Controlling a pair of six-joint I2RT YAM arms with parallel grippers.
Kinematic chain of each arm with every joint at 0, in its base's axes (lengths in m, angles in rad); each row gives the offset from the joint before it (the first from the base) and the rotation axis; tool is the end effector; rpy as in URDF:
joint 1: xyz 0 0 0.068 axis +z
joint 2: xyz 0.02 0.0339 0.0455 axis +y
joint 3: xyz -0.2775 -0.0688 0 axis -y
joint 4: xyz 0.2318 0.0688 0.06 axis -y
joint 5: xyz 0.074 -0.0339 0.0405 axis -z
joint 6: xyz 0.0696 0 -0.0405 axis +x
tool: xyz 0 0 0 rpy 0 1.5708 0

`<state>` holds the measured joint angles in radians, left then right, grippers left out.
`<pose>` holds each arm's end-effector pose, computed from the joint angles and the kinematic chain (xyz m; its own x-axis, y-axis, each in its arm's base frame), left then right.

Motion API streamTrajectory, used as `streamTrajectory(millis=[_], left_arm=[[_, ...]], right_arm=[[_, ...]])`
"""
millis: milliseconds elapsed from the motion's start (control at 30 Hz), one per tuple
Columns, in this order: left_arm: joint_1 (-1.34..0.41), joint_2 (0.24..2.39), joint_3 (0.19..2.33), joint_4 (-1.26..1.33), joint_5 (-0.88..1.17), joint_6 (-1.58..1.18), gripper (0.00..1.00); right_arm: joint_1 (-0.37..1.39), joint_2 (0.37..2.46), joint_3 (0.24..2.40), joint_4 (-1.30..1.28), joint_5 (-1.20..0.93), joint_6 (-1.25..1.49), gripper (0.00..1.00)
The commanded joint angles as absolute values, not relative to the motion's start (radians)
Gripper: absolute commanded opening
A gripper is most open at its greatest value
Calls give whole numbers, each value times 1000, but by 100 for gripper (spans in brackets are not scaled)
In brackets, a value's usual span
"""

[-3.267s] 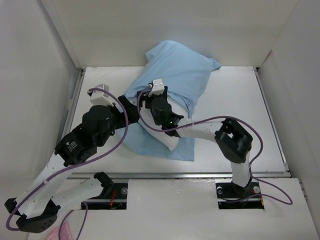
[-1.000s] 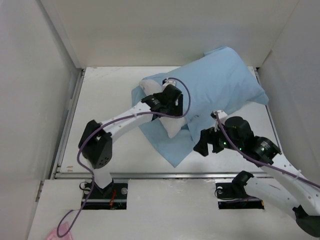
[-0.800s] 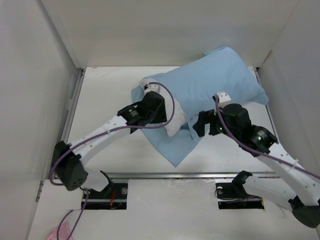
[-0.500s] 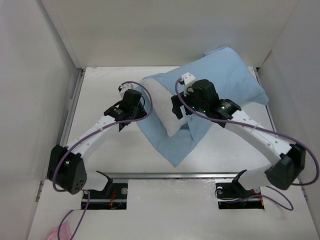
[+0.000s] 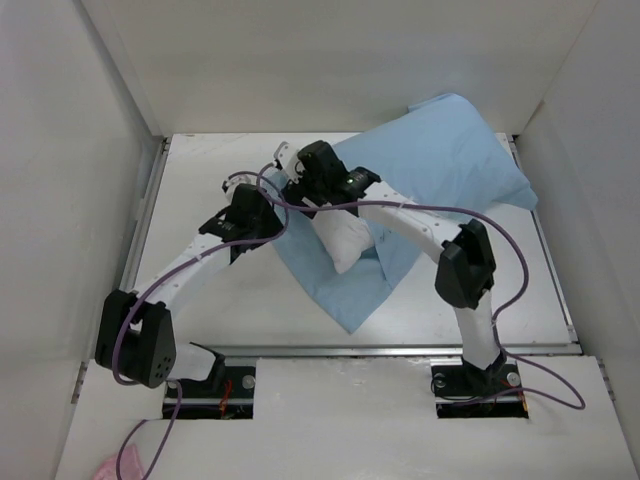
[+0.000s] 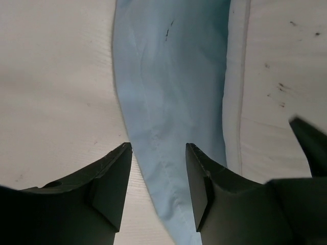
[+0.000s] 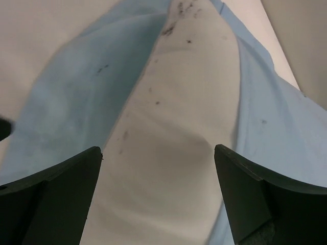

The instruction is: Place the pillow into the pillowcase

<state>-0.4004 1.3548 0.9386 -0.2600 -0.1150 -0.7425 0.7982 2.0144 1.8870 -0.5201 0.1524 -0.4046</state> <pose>0.2872 -0.1129 0.2561 -0.6307 -0.4624 -0.6232 -0.1651 0.8647 -0.4744 0.3500 0.3439 0.3081 -0.1417 -0.7028 -0.6971 -0.7387 0.5439 -0.3982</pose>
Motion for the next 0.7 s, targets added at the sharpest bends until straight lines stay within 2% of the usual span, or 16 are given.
streamTrajectory(millis=[0, 200, 233, 267, 300, 367, 400, 467, 500, 567, 600, 667], left_arm=[[-399, 1301, 928, -245, -113, -741, 44], [-390, 1266, 919, -256, -114, -729, 49], [-390, 1253, 919, -256, -114, -729, 49], [-390, 1253, 919, -256, -114, -716, 49], [-390, 1253, 919, -256, -114, -716, 51], [-390, 1253, 919, -246, -114, -704, 53], [-390, 1253, 919, -220, -101, -695, 53], [-390, 1284, 919, -178, -45, -680, 53], [-390, 1317, 928, -155, -26, -669, 53], [-390, 1362, 966, -92, 10, -660, 55], [-403, 1388, 989, -75, 20, -660, 57], [-442, 1471, 1037, -29, 20, -649, 71]], right_arm=[[792, 2120, 2006, -598, 345, -448, 97], [770, 2222, 1971, -565, 377, -417, 97], [770, 2239, 1982, -554, 400, -388, 95], [758, 2255, 1997, -554, 429, -370, 87], [747, 2269, 2035, -554, 501, -353, 74], [738, 2260, 2051, -528, 569, -302, 22], [726, 2237, 2051, -516, 568, -285, 0], [706, 2127, 2051, -497, 473, -229, 0], [675, 2082, 2037, -485, 339, -210, 0], [643, 1975, 2019, -473, 205, -175, 0], [628, 1953, 2019, -483, 149, -175, 0], [592, 1904, 2028, -505, 29, -164, 0]])
